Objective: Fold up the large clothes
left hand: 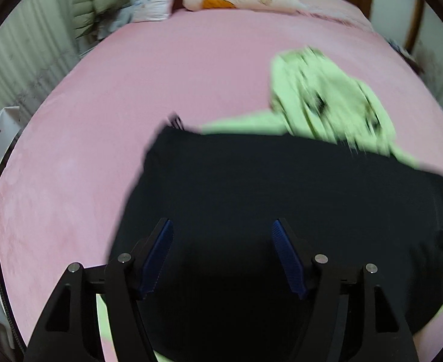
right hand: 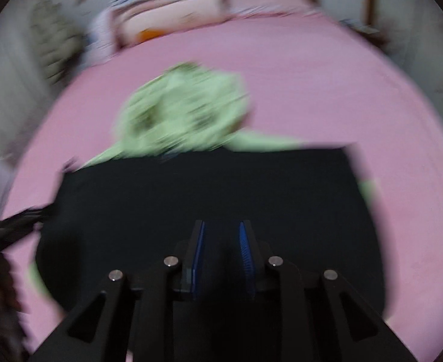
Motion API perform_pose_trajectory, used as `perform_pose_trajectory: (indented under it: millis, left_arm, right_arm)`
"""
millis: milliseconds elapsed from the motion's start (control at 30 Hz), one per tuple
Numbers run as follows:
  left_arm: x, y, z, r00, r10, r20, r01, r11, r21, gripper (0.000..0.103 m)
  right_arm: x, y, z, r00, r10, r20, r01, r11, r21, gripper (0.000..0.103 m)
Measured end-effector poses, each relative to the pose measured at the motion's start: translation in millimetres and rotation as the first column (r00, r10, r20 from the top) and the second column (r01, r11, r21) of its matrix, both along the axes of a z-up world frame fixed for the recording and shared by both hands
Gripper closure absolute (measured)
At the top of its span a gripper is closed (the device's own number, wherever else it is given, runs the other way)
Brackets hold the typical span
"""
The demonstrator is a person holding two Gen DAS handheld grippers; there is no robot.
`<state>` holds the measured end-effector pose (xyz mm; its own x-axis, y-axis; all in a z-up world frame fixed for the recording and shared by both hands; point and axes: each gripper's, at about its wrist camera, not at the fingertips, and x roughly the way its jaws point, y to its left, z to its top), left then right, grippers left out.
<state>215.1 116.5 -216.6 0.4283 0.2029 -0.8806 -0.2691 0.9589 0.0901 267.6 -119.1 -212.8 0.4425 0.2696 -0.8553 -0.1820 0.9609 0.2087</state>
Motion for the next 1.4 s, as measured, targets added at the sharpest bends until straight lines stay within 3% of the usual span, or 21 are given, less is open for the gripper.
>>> perform_pose_trajectory:
  millis: [67, 167, 233, 333, 433, 533, 700, 900, 1033, 1167, 1300, 1400]
  left_arm:
    - [-16, -10, -15, 0.999, -0.014, -0.049, 0.016, 0.999, 0.036, 0.036]
    - [-33, -6, -41, 0.995, 0.016, -0.095, -0.008, 0.996, 0.087, 0.034]
    - [-39, 9, -48, 0.995, 0.057, -0.082, -0.05, 0.995, 0.081, 0.022]
    - [-43, 37, -53, 0.99, 0.12, -0.081, -0.111, 0.988, 0.104, 0.02]
    - [-46, 68, -57, 0.984, 0.157, -0.083, -0.149, 0.984, 0.094, 0.018]
    - [-48, 82, -60, 0.983, 0.164, -0.08, -0.158, 0.984, 0.082, 0.012]
    - [-43, 83, -65, 0.981, 0.171, -0.088, -0.165, 0.983, 0.076, 0.012]
    - [-32, 93, -65, 0.974, 0.183, -0.131, -0.18, 0.983, 0.037, 0.01]
    - [-13, 105, -68, 0.942, 0.173, -0.288, -0.183, 0.983, -0.005, 0.005]
    - [15, 106, -59, 0.894, 0.069, -0.444, -0.112, 0.991, -0.072, 0.005]
    - [47, 97, -13, 0.92, -0.012, -0.392, -0.045, 0.99, -0.137, 0.005]
    - [77, 88, 23, 0.944, -0.048, -0.325, -0.013, 0.983, -0.184, 0.005]
  right_arm:
    - [-17, 33, -15, 0.994, 0.098, -0.041, -0.099, 0.995, -0.021, 0.08]
    - [-38, 42, -41, 0.989, 0.129, -0.076, -0.137, 0.984, -0.114, 0.08]
    - [-47, 16, -52, 0.994, 0.082, -0.073, -0.095, 0.977, -0.19, 0.081]
    - [-49, -41, -58, 0.999, -0.019, -0.033, 0.008, 0.956, -0.294, 0.082]
    - [-50, -107, -63, 0.986, -0.166, -0.017, 0.146, 0.904, -0.401, 0.078]
    - [-52, -150, -63, 0.981, -0.186, -0.064, 0.162, 0.949, -0.269, 0.086]
    - [-47, -130, -66, 0.987, -0.142, -0.076, 0.102, 0.914, -0.393, 0.084]
    - [-45, -142, -65, 0.972, -0.213, -0.1, 0.169, 0.928, -0.333, 0.083]
    - [-36, -146, -62, 0.969, -0.186, -0.16, 0.126, 0.937, -0.325, 0.082]
    - [-1, -138, -62, 0.94, -0.166, -0.297, 0.067, 0.947, -0.315, 0.082]
    - [33, -138, -46, 0.891, -0.152, -0.427, 0.053, 0.971, -0.234, 0.083]
    - [67, -126, -14, 0.902, -0.105, -0.418, 0.026, 0.981, -0.19, 0.083]
